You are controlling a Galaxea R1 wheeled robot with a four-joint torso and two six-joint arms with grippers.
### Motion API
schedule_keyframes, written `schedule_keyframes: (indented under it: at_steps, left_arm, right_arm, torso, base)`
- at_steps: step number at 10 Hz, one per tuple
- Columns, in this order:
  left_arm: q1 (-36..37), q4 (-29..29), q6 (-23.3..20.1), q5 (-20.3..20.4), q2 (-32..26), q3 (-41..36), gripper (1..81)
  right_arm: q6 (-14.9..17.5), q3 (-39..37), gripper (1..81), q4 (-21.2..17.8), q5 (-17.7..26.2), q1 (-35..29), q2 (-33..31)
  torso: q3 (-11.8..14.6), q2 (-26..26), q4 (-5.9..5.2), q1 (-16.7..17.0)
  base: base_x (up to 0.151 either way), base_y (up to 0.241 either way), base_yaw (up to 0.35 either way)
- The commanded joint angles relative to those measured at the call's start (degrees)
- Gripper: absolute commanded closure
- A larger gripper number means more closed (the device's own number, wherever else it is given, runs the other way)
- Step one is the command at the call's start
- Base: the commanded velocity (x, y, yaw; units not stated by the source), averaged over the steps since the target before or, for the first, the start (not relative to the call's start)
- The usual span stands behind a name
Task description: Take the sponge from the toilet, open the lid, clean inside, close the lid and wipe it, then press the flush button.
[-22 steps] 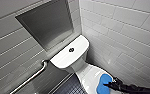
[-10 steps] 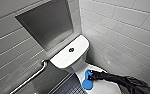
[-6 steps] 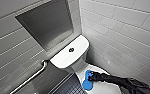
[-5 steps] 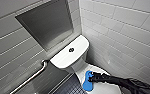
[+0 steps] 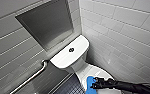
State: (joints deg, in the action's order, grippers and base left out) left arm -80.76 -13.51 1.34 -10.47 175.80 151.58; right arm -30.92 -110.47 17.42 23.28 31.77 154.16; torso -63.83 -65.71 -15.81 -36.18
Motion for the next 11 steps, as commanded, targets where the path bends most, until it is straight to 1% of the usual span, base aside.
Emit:
schedule_keyframes:
  at_steps: [1, 3, 4, 5, 7, 8, 9, 11]
  left_arm:
    - [-1.29, -0.03, -0.2, -5.35, -0.71, 0.21, 1.0]
    - [-1.29, -0.03, -0.2, -5.35, -0.53, 0.21, 1.0]
    - [-1.29, -0.03, -0.2, -5.35, -0.53, 0.21, 1.0]
    - [-1.29, 0.06, -0.2, -5.35, -0.62, 0.21, 1.0]
    - [-1.29, 0.06, -0.2, -5.35, -0.62, 0.21, 1.0]
    - [-1.29, -0.03, -0.2, -5.35, -0.36, 0.21, 1.0]
    - [-1.29, -0.03, -0.2, -5.35, -0.27, 0.21, 1.0]
    - [-1.29, -0.03, -0.2, -5.35, -0.36, 0.21, 1.0]
  right_arm:
    - [-3.18, 5.11, 81.1, 1.66, -2.8, 1.42, -8.66]
    - [-3.36, 3.78, 81.1, 1.56, -3.42, 3.61, -9.99]
    - [-3.36, 2.73, 81.1, 1.56, -4.74, 4.75, -10.43]
    - [-3.27, 4.05, 81.1, 1.48, -6.15, 5.28, -12.54]
    - [-3.53, 9.31, 81.1, 1.39, -6.4, 5.64, -18.5]
    - [-3.45, 11.25, 81.1, 1.3, -7.55, 6.77, -21.24]
    - [-3.45, 12.12, 81.1, 1.13, -9.21, 7.74, -23.24]
    - [-3.8, 14.77, 81.1, 1.12, -9.66, 8.19, -26.42]
  torso:
    - [0.0, 0.0, 0.0, 0.0]
    - [0.0, 0.0, 0.0, 0.0]
    - [0.0, 0.0, 0.0, 0.0]
    - [0.0, 0.0, 0.0, 0.0]
    - [0.0, 0.0, 0.0, 0.0]
    - [0.0, 0.0, 0.0, 0.0]
    - [0.0, 0.0, 0.0, 0.0]
    - [0.0, 0.0, 0.0, 0.0]
  base:
    - [0.0, 0.0, 0.0]
    - [0.0, 0.0, 0.0]
    - [0.0, 0.0, 0.0]
    - [0.0, 0.0, 0.0]
    - [0.0, 0.0, 0.0]
    - [0.0, 0.0, 0.0]
    - [0.0, 0.0, 0.0]
    - [0.0, 0.0, 0.0]
